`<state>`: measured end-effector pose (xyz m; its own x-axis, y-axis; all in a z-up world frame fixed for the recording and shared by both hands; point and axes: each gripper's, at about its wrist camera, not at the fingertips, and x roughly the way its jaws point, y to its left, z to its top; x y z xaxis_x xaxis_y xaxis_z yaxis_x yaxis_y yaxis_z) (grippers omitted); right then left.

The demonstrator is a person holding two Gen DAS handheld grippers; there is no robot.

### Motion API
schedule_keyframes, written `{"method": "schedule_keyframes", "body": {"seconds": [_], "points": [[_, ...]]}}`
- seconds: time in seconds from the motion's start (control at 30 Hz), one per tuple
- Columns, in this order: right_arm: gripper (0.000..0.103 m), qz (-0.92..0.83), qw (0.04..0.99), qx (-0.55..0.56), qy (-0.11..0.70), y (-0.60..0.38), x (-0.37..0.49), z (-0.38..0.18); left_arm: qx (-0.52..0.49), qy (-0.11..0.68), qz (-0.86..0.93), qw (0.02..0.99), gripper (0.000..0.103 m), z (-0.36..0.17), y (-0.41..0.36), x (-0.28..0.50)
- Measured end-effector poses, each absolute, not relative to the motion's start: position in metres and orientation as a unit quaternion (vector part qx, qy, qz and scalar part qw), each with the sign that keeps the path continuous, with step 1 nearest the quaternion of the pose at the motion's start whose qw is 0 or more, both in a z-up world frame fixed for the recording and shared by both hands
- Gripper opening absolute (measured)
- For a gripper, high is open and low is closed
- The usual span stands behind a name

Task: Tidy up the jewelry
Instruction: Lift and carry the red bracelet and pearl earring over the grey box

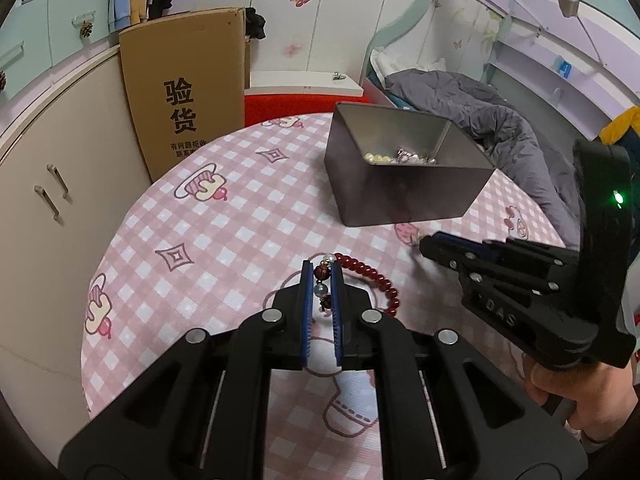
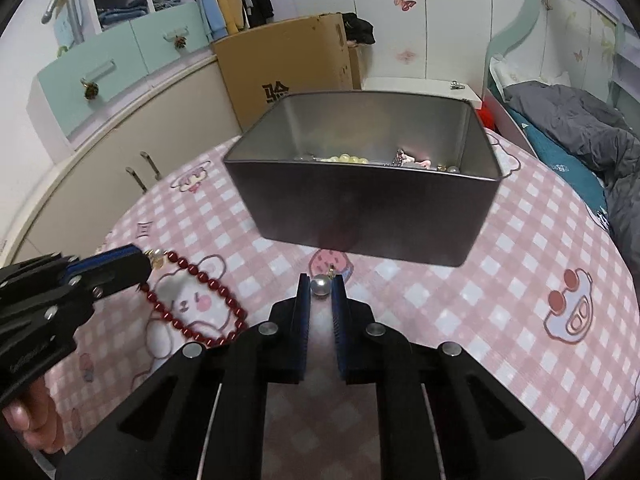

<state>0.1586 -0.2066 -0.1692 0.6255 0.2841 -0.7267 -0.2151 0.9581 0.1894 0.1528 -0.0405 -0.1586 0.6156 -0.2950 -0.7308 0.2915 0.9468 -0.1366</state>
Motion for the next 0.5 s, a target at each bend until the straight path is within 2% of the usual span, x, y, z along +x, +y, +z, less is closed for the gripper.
{"method": "schedule_keyframes", "body": {"seconds": [0.17, 0.5], "points": [[0.009, 0.153, 0.903, 0.058, 0.398, -0.212, 0.144, -0.151, -0.012, 0.392, -0.177, 0.903, 0.008, -0.141, -0.041, 0.148], [0.009, 0.168, 0.925, 0.083, 0.33, -0.233, 0.132, -0.076, -0.02, 0.342, -0.203, 0.917, 0.008, -0.088, -0.041, 0.14]]}}
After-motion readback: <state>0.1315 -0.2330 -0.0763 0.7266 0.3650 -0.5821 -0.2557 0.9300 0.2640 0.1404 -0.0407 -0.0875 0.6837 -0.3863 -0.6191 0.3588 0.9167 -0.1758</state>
